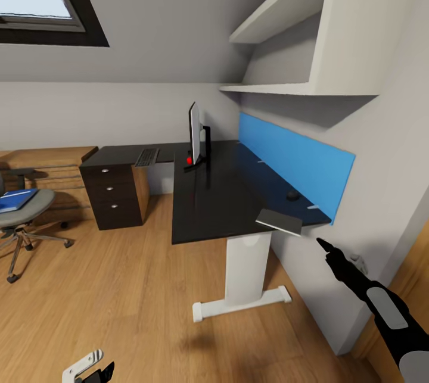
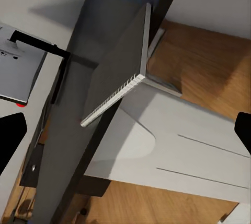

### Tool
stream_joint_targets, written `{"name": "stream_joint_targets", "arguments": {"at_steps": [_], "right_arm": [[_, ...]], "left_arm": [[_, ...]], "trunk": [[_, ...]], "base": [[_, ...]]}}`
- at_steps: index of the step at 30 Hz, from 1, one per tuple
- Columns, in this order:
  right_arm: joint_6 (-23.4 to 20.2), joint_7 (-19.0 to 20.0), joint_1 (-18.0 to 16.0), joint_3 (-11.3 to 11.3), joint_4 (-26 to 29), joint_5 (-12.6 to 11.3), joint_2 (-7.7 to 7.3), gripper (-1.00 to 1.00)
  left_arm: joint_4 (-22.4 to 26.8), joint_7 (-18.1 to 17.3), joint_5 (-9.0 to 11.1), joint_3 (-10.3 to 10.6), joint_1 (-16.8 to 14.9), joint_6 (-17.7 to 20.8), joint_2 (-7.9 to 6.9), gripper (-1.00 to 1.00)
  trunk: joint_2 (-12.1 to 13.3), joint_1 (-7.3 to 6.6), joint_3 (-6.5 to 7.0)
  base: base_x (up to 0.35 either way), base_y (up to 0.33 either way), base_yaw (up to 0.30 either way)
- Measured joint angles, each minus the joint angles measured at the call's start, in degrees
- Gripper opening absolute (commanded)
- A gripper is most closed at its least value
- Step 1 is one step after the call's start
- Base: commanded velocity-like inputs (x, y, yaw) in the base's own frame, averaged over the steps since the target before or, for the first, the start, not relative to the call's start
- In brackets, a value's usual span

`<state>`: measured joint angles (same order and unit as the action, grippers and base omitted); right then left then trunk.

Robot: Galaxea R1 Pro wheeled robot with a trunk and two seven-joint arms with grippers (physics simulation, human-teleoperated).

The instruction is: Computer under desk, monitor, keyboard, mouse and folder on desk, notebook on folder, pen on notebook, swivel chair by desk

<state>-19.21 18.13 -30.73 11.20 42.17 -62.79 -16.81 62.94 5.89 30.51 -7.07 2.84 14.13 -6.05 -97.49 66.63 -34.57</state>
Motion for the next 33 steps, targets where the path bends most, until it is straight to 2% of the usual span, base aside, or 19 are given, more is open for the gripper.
{"name": "stream_joint_targets", "arguments": {"at_steps": [8,15,23,27,30,33], "right_arm": [[0.24,0.01,0.00,-0.86,-0.06,0.78,0.10,1.00],[0.51,-0.17,-0.07,-1.12,-0.07,1.08,0.90,1.00],[0.41,-1.80,-0.09,-1.06,0.04,0.27,1.56,1.00],[0.15,-2.04,-0.09,-0.93,0.06,-3.82,1.80,1.00],[-0.20,-2.03,-0.09,-0.96,0.10,-7.92,1.79,1.00],[-0.64,-2.03,-0.09,-0.97,0.11,-9.75,1.78,1.00]], "left_arm": [[0.01,0.00,0.00,0.02,0.01,0.00,0.00,1.00],[0.02,0.00,0.00,0.07,0.02,0.00,0.00,1.00],[0.02,0.00,0.00,0.08,0.02,0.00,0.00,1.00],[0.02,0.00,0.00,0.09,0.04,-0.03,0.00,1.00],[0.02,0.00,0.00,0.04,0.03,-0.02,0.00,1.00],[0.04,-0.03,0.00,0.02,0.03,-0.01,-0.01,1.00]], "trunk": [[-3.21,1.76,-1.44],[-6.02,3.30,-2.69],[-9.23,5.05,-4.13],[-10.83,5.93,-4.85],[-12.04,6.59,-5.39],[-12.85,7.04,-5.75]], "base": [[0.000,0.000,0.000],[0.000,0.000,0.000],[0.000,0.000,0.000],[0.000,0.000,0.000],[0.000,0.000,0.000],[0.000,0.000,0.000]]}}
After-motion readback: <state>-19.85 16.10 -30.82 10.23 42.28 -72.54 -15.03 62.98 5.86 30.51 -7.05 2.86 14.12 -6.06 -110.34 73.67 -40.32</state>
